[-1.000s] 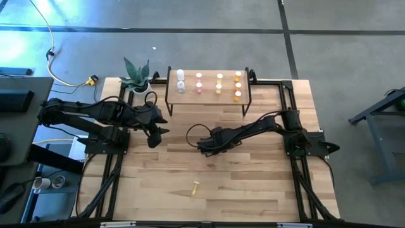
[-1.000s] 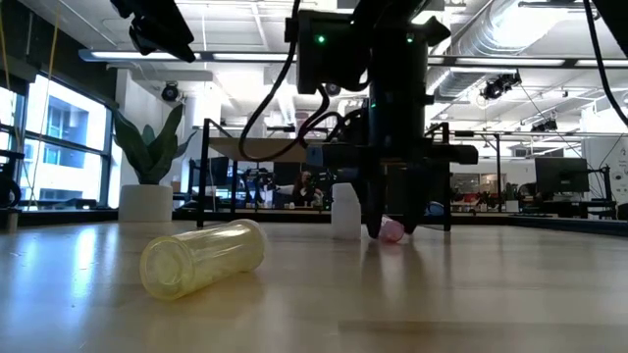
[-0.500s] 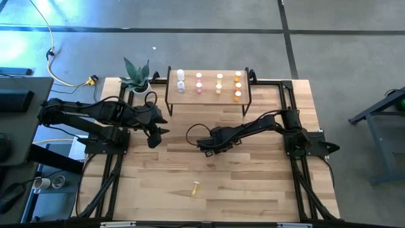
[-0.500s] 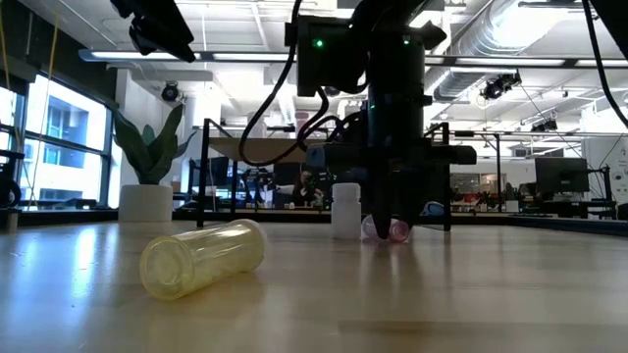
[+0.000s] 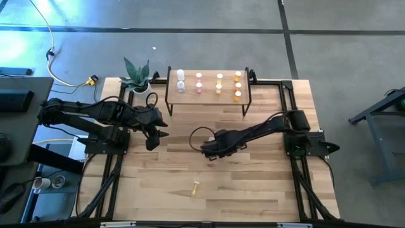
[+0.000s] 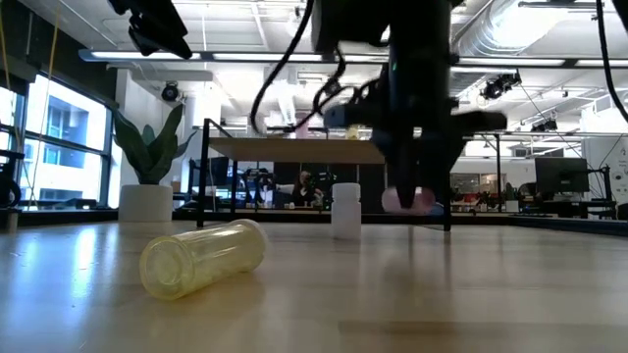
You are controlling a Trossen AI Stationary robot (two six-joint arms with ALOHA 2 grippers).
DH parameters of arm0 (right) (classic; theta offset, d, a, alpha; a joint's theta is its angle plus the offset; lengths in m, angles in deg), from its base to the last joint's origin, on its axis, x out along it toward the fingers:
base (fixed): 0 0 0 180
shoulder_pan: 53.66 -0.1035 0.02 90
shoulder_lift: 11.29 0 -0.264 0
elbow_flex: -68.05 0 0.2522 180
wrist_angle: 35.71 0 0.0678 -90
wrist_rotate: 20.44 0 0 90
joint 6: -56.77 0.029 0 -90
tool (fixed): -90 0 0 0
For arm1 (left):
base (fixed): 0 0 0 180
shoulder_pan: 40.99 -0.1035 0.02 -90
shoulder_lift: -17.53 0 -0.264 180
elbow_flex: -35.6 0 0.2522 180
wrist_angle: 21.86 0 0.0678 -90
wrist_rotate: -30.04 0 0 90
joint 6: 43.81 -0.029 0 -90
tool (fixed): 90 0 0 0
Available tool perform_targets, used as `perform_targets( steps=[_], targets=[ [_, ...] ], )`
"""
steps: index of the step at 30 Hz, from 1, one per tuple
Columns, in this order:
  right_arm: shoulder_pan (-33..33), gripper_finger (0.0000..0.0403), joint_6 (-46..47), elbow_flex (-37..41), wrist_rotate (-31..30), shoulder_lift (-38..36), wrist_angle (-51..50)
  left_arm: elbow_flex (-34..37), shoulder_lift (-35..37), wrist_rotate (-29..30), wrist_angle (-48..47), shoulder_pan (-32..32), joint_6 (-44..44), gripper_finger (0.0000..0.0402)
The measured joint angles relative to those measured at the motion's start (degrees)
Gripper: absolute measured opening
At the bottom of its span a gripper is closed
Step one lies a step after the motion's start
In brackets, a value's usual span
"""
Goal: Pick and place medicine bottles onto shelf by color
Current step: Put the pink pill bottle aligned with the other pink pill bottles on the shelf
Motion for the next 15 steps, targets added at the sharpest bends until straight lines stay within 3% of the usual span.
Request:
perform_targets(
  steps=[8,15],
  targets=[
    [-1.56,0.0088,3.74,-0.02,-6.02,-7.29,0.15,0.0,0.01,0.02,0.03,-0.02,-1.02,0.0188],
    [-1.86,0.0087,-0.59,-0.04,-15.03,-12.89,4.76,0.0,-0.01,0.13,2.72,-0.02,-3.27,0.0188]
  ],
)
